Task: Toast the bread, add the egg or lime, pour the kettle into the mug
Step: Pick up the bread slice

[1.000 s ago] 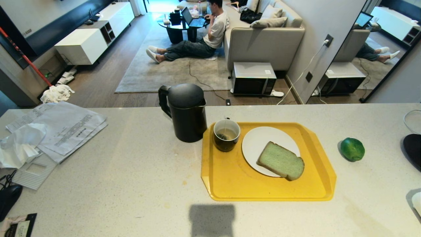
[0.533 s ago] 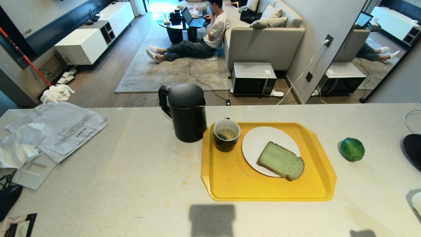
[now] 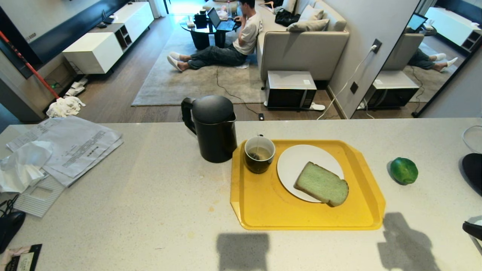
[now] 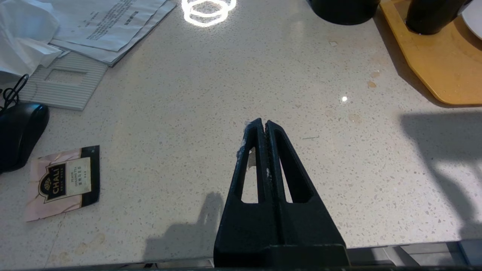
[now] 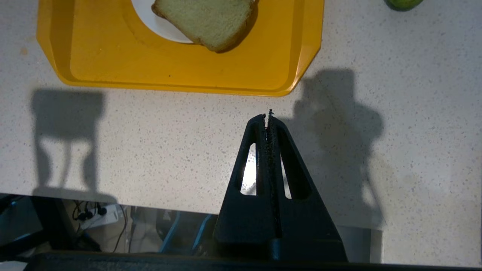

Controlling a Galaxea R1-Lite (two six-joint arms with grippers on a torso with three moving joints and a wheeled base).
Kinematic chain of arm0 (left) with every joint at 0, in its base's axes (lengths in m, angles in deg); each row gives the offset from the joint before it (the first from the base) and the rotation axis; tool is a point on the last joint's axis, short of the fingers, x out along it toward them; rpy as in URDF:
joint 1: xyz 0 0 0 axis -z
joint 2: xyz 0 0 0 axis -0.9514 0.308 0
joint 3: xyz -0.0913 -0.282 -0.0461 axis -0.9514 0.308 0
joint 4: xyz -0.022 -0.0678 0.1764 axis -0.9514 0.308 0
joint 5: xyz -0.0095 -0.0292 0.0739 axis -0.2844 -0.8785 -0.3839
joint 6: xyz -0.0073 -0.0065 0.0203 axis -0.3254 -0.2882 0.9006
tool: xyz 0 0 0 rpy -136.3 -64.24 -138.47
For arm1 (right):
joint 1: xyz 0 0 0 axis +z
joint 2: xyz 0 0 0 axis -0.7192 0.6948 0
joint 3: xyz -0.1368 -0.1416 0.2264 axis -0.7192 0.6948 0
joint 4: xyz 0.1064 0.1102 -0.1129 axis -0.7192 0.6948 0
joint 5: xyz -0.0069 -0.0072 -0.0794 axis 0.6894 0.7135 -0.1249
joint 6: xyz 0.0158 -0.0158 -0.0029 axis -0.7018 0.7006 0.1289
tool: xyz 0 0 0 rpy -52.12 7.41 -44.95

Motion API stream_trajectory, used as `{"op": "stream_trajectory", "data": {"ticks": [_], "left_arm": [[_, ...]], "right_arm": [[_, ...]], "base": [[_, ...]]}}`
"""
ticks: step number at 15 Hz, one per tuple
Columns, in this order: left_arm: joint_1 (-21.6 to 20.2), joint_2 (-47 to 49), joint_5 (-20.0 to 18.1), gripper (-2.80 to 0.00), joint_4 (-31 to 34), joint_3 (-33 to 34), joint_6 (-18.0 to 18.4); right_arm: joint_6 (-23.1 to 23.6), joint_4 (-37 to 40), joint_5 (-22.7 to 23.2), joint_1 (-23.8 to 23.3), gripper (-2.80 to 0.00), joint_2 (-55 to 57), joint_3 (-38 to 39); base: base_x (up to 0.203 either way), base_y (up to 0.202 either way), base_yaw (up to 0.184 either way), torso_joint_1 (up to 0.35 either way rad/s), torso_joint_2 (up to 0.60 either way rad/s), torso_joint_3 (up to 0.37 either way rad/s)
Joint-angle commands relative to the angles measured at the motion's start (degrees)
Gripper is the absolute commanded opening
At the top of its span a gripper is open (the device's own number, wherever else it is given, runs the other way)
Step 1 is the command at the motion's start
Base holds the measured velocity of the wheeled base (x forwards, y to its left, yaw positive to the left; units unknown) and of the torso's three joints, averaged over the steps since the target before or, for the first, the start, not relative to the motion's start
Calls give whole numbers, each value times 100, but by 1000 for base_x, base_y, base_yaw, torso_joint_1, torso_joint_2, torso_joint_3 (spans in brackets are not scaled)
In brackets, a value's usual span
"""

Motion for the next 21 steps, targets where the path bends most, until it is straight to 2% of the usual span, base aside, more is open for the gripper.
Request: {"op": "stream_trajectory", "data": {"ticks": [1, 3, 8, 11, 14, 15, 19, 21], "left_arm": [[-1, 9, -1, -280, -4, 1, 2], [-1, 9, -6, -280, -4, 1, 2], [-1, 9, -6, -280, -4, 1, 2], [-1, 9, 2, -280, -4, 1, 2], [-1, 9, 2, -280, -4, 1, 2], [-1, 9, -6, -280, -4, 1, 2], [-1, 9, -6, -280, -4, 1, 2], [-1, 9, 2, -280, -4, 1, 2]], "right_arm": [[-49, 675, 128, -2, -280, 728, -651], [-187, 1028, 333, -16, -280, 1139, -1020], [-715, 1110, 873, -171, -280, 1869, -1338], [-763, 1110, 1371, -456, -280, 2087, -1296], [-755, 1088, 1403, -540, -280, 2299, -1329], [-754, 1065, 1418, -599, 0, 2364, -1334], [-754, 999, 1982, -881, 0, 2602, -1332], [-771, 996, 2031, -879, 0, 2765, -1352]], "base": [[0, 0, 0, 0, 0, 0], [0, 0, 0, 0, 0, 0], [0, 0, 0, 0, 0, 0], [0, 0, 0, 0, 0, 0], [0, 0, 0, 0, 0, 0], [0, 0, 0, 0, 0, 0], [0, 0, 0, 0, 0, 0], [0, 0, 0, 0, 0, 0]]}}
